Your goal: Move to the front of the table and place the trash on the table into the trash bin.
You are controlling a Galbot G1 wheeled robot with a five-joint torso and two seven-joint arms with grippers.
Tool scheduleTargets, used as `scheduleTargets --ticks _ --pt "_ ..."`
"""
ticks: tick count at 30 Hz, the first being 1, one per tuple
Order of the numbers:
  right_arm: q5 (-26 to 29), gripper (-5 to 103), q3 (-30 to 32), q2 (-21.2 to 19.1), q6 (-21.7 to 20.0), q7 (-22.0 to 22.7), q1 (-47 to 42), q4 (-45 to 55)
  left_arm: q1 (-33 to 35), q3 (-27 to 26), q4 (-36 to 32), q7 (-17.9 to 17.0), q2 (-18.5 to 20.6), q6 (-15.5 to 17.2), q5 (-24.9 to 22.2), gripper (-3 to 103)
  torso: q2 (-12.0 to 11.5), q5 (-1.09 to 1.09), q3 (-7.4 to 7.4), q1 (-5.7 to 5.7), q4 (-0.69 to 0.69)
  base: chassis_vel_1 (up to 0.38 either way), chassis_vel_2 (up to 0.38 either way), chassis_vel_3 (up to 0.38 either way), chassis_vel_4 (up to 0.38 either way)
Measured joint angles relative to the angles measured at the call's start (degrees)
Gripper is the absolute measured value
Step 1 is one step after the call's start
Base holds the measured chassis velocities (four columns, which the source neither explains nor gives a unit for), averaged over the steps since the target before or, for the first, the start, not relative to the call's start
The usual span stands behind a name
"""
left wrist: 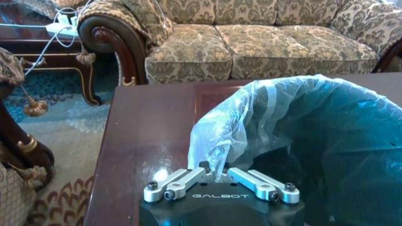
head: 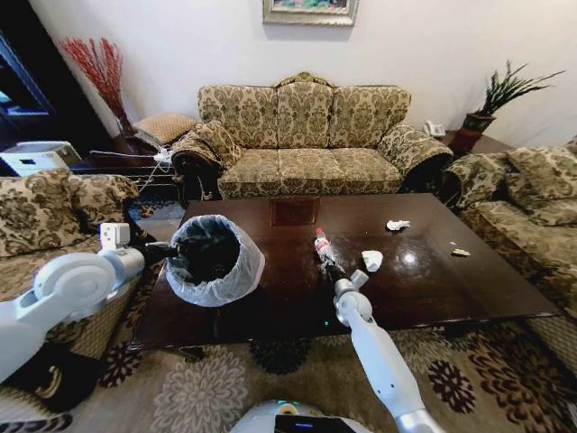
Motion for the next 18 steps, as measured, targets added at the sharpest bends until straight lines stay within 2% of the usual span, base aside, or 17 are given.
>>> scheduleTargets --ticks 2,6,8,13,15,16,18 --pt "-0.75 17 -1.11 -1.44 -0.17 -4.93 -2.32 8.88 -0.08 0.02 0.19 -0.01 0.15 -0.01 0.0 0 0.0 -0.01 0.0 0.0 0.0 0.0 0.0 0.0 0.0" --pt "-0.79 17 -2.91 -2.55 -0.86 -7.38 -3.98 15.81 -0.14 0.03 0.33 -0.02 0.23 -0.04 0.0 0 0.0 0.0 0.0 0.0 0.0 0.0 0.0 0.0 0.0" --pt "-0.75 17 -6.36 -4.31 -2.2 -9.06 -5.96 23.77 -0.15 0.03 0.31 -0.03 0.22 -0.05 0.04 0 0.0 -0.01 0.0 0.0 0.0 0.0 0.0 0.0 0.0" --pt "-0.5 17 -12.0 -7.29 -4.83 -8.32 -7.73 31.84 0.06 0.09 0.01 -0.05 0.05 -0.05 0.63 0 0.0 0.0 -0.01 -0.01 0.0 0.0 0.0 0.0 0.0" --pt "0.46 17 -16.49 -10.27 -8.06 -5.84 -9.8 37.79 0.2 0.12 -0.03 0.0 0.03 -0.05 2.22 0 0.0 0.0 -0.01 0.0 0.0 0.0 0.0 0.0 0.0" --pt "0.46 17 -16.49 -10.27 -8.06 -5.84 -9.8 37.79 0.2 0.12 -0.03 0.0 0.03 -0.05 2.22 0 0.0 0.0 -0.01 0.0 0.0 0.0 0.0 0.0 0.0" --pt "3.07 17 -19.62 -12.31 -10.73 -2.9 -11.07 41.45 0.2 0.13 -0.08 0.11 0.08 -0.05 2.73 0 0.0 0.0 -0.01 -0.01 0.0 0.0 0.0 0.0 0.0"
